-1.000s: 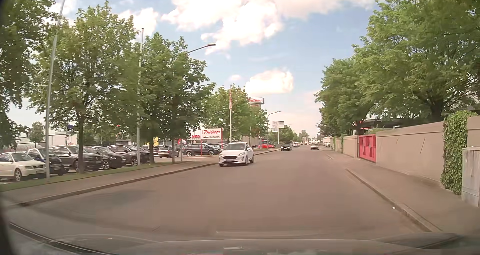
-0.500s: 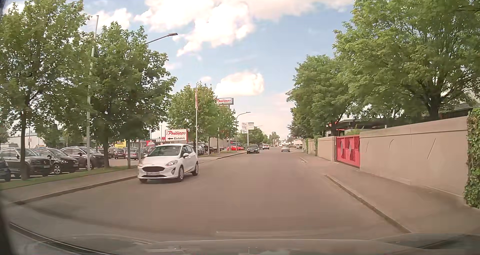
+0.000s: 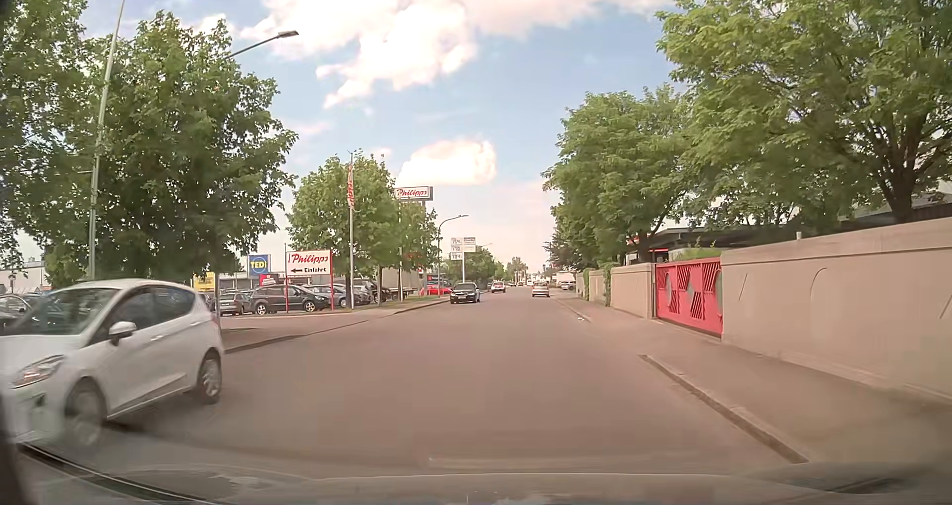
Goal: Follow the waypoints while adhering to traffic rules and regulations
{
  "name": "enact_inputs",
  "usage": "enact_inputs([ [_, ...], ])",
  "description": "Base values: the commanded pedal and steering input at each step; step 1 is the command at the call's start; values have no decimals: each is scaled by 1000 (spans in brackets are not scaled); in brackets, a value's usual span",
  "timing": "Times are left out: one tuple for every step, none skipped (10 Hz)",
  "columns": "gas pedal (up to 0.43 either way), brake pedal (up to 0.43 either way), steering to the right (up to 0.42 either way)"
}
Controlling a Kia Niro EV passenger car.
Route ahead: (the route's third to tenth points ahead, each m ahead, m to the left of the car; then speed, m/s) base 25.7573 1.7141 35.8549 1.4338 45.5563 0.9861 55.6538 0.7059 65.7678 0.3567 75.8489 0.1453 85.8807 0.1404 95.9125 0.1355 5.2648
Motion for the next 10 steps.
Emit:
enact_inputs([
  [150,18,23],
  [150,18,17],
  [150,18,18],
  [150,18,18],
  [150,18,18],
  [150,18,16],
  [150,18,10],
  [150,18,8],
  [150,18,10],
  [157,18,12],
])
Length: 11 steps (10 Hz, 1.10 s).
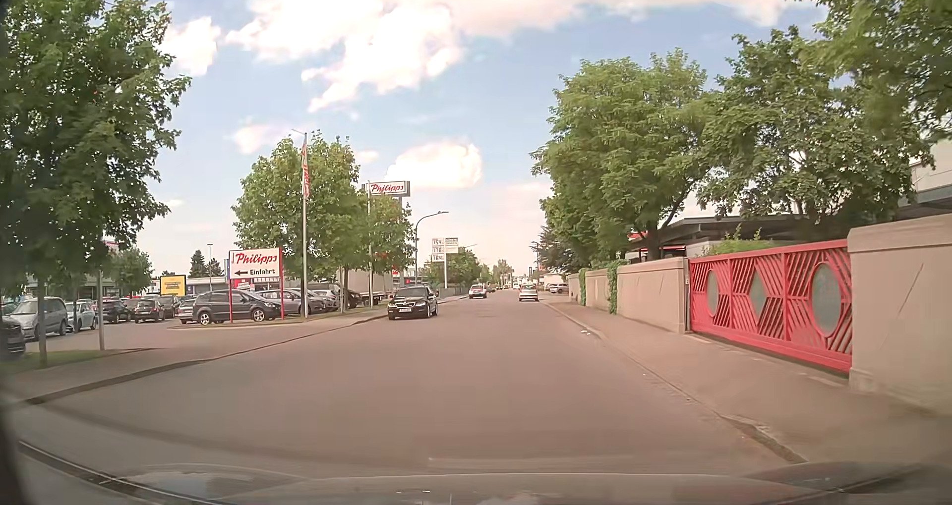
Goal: Follow the waypoints while adhering to traffic rules and regulations
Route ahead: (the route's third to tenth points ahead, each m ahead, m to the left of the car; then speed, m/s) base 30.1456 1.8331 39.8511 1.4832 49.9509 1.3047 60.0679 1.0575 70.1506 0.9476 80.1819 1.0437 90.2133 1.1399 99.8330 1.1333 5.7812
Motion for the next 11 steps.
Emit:
enact_inputs([
  [157,18,11],
  [157,18,5],
  [157,18,1],
  [157,12,3],
  [157,18,7],
  [157,18,9],
  [150,18,11],
  [130,18,14],
  [118,18,12],
  [118,18,9],
  [118,18,6],
])
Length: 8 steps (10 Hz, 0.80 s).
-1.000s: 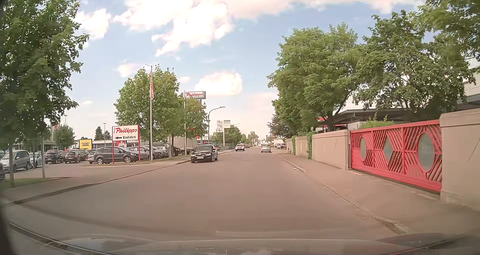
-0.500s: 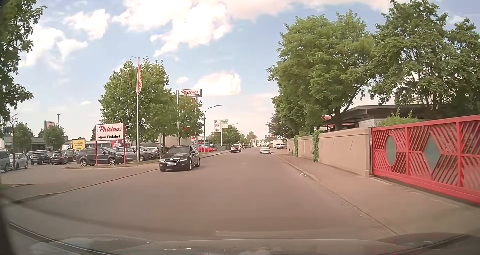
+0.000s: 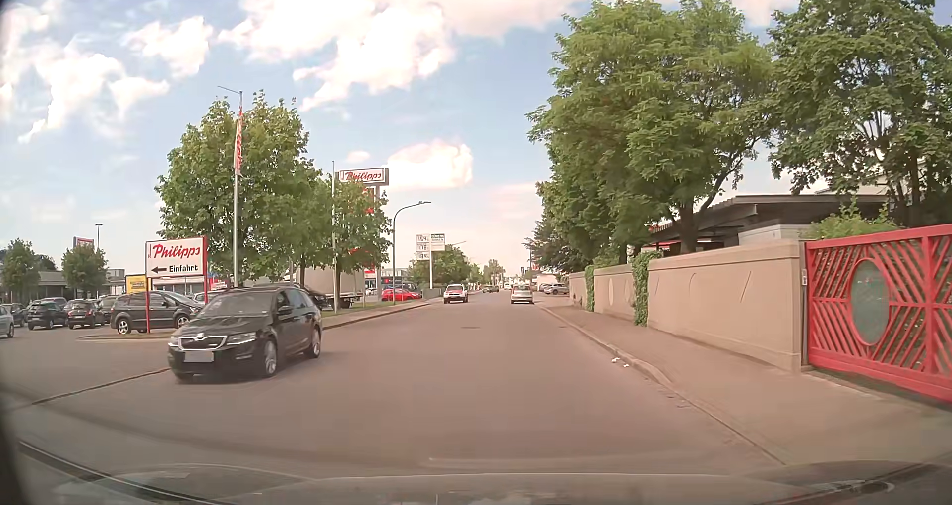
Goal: Follow the waypoints while adhering to traffic rules and regulations
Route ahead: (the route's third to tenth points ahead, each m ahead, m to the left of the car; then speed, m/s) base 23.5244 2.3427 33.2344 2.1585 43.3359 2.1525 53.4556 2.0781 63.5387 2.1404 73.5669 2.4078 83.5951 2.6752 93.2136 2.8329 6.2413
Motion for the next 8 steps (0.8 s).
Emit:
enact_inputs([
  [118,18,5],
  [118,18,4],
  [118,18,4],
  [118,18,5],
  [118,12,4],
  [98,18,4],
  [67,18,2],
  [67,18,0],
])
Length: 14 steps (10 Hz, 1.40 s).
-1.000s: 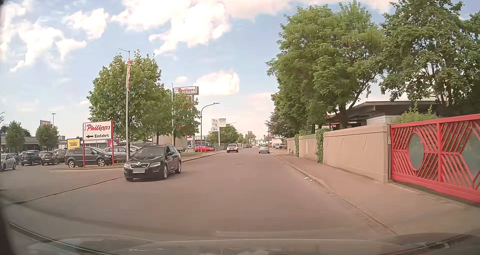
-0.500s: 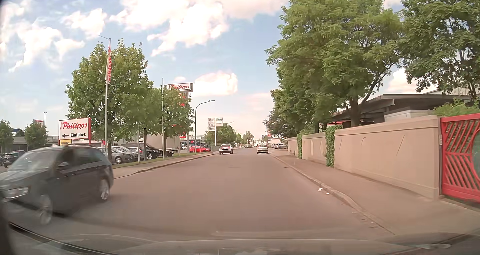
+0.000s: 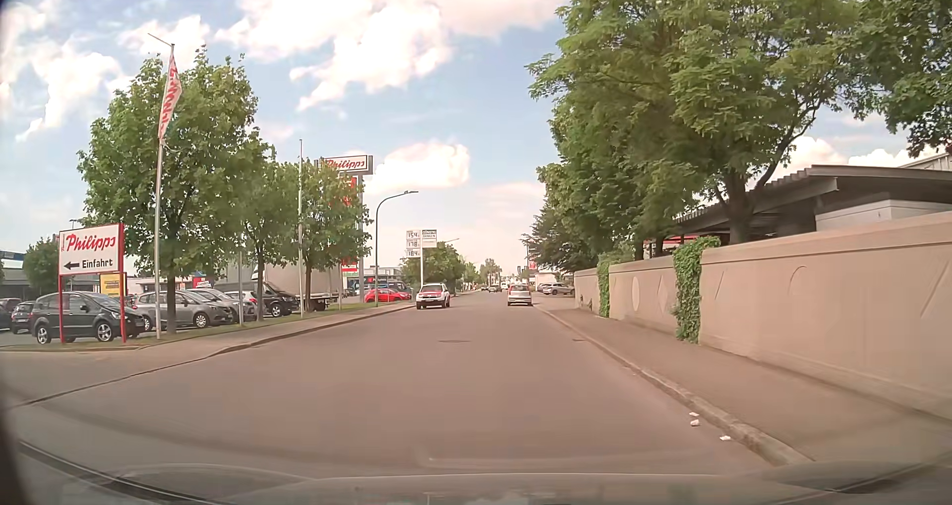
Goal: Follow the waypoints while adhering to traffic rules and regulations
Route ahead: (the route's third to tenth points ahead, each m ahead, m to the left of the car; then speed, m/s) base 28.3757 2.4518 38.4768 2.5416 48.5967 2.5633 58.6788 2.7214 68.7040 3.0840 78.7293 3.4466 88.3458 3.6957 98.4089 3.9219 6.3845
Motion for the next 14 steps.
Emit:
enact_inputs([
  [67,18,0],
  [59,18,0],
  [47,18,0],
  [39,18,0],
  [39,18,-3],
  [39,18,-7],
  [39,18,-9],
  [39,18,-9],
  [39,18,-10],
  [39,18,-10],
  [39,18,-5],
  [47,18,-1],
  [59,18,0],
  [67,18,0],
])
